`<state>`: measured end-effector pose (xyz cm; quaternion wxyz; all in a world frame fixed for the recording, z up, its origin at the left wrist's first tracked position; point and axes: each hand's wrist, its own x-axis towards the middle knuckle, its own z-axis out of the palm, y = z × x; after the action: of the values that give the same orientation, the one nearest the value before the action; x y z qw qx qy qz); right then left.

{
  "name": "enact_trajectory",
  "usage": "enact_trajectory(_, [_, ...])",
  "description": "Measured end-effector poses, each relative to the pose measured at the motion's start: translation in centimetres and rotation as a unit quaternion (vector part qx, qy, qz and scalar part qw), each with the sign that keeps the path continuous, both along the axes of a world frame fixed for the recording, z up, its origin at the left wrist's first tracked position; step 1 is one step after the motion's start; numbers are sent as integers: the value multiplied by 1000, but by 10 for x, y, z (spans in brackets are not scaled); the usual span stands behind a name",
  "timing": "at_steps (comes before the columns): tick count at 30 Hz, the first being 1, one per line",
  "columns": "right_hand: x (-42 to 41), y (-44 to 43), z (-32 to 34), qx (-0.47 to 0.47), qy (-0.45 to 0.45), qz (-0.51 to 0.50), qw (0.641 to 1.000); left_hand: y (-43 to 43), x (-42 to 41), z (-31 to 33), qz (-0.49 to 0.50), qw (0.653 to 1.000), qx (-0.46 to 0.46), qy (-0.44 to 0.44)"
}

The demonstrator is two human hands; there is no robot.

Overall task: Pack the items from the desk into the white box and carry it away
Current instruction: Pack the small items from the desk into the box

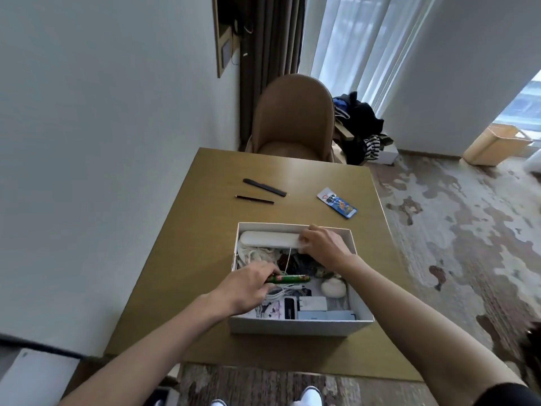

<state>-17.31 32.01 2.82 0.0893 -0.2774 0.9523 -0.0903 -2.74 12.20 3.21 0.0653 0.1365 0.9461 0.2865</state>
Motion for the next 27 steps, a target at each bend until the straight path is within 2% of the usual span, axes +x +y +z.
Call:
enact_trajectory(2, [1, 9, 9, -46, -45, -5, 998, 6, -4, 0, -14, 1000, -9, -22])
enact_trajectory(6, [15, 41, 22, -116, -37, -31, 992, 17, -7, -5, -52, 997, -29, -54])
enact_trajectory(8, [29, 57, 23, -130, -61, -47, 989, 22, -7, -10, -67, 994, -36, -83])
enact_trajectory(12, [58, 72, 14, -74, -179, 4, 981, 28, -10, -13, -105, 980, -58, -159])
enact_trajectory(14, [65, 67, 5, -36, -193, 37, 980, 26, -15, -11, -132, 968, -103, -185])
enact_trajectory(16, [67, 61, -2, -38, -199, 46, 978, 22, -19, -8, -140, 960, -136, -199])
enact_trajectory(19, [62, 59, -7, -65, -203, 59, 975, 18, -24, -3, -118, 956, -173, -207])
enact_trajectory(22, [49, 61, -3, -91, -209, 69, 971, 16, -31, 7, -68, 964, -165, -197])
enact_trajectory(27, [12, 73, 14, -167, -181, 36, 969, 17, -53, 26, 63, 987, -119, -93])
